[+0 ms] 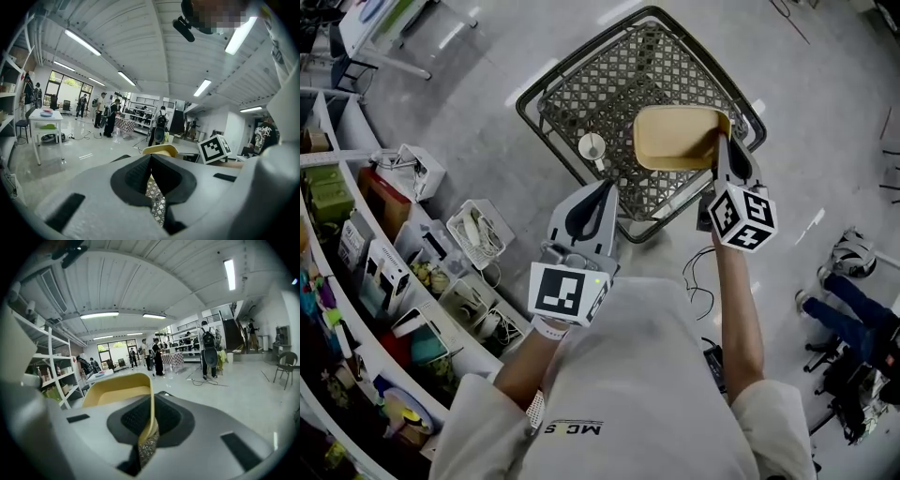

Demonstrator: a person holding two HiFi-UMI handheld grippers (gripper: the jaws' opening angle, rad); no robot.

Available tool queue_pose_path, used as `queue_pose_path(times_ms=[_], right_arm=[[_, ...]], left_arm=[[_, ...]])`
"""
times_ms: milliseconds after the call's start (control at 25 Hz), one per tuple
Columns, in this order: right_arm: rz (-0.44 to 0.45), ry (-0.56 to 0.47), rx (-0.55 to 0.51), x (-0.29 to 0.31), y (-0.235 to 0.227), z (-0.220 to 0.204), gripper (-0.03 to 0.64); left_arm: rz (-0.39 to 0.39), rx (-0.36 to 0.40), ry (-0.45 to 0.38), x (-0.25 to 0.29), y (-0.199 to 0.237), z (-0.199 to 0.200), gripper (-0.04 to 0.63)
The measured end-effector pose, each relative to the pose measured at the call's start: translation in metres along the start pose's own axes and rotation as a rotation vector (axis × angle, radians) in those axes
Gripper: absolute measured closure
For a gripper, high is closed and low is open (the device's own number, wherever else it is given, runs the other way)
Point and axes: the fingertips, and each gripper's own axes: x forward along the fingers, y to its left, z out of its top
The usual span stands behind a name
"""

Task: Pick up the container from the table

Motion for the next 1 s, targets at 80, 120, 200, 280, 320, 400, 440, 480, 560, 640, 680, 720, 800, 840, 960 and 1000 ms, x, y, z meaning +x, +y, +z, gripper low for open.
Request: queue_pose_path(times_ms=[80,120,200,280,320,400,440,480,560,640,680,720,800,840,960,1000], right_arm=[[0.016,-0.022,0.005,-0.011,0.006,0.014,0.588],[0.023,-0.033,0.006,-0.017,0.009,0.021,0.588],[0.033,-0.057,0.002,-0.031,0.014,0.034,0.588],[0.035,-0.085,0.0,-0.044,0.019,0.046,0.587],[0.034,-0.098,-0.001,-0.051,0.021,0.051,0.588],[0.032,-0.122,-0.005,-0.063,0.025,0.06,0.588],[0.033,-0.133,-0.007,-0.07,0.027,0.064,0.588],[0.033,-0.142,-0.011,-0.076,0.03,0.067,0.588],[0.032,-0.157,-0.019,-0.089,0.033,0.071,0.588],[0.028,-0.163,-0.031,-0.101,0.036,0.072,0.586],[0.029,-0.165,-0.036,-0.107,0.039,0.071,0.588],[0.031,-0.167,-0.039,-0.112,0.041,0.071,0.588],[0.031,-0.171,-0.044,-0.122,0.045,0.071,0.588],[0.029,-0.174,-0.046,-0.127,0.046,0.07,0.586],[0.022,-0.182,-0.049,-0.14,0.053,0.068,0.587],[0.021,-0.183,-0.049,-0.143,0.056,0.067,0.586]], left_arm=[[-0.002,0.003,-0.01,-0.002,0.0,0.004,0.572],[-0.003,0.005,-0.016,-0.002,0.0,0.006,0.572],[-0.007,0.011,-0.03,-0.004,0.0,0.011,0.572],[-0.01,0.013,-0.045,-0.007,0.001,0.016,0.572],[-0.012,0.014,-0.052,-0.008,0.001,0.018,0.572],[-0.014,0.015,-0.064,-0.012,0.002,0.021,0.572],[-0.016,0.016,-0.069,-0.014,0.002,0.022,0.572],[-0.017,0.017,-0.074,-0.016,0.002,0.023,0.572],[-0.022,0.016,-0.081,-0.02,0.002,0.024,0.572],[-0.028,0.008,-0.086,-0.025,0.001,0.025,0.572],[-0.029,0.006,-0.089,-0.028,0.001,0.026,0.572],[-0.032,0.006,-0.092,-0.031,0.001,0.027,0.572],[-0.039,0.008,-0.097,-0.036,-0.002,0.029,0.572],[-0.044,0.011,-0.098,-0.038,-0.003,0.029,0.572],[-0.058,0.02,-0.099,-0.044,-0.007,0.03,0.572],[-0.06,0.022,-0.1,-0.046,-0.007,0.03,0.572]])
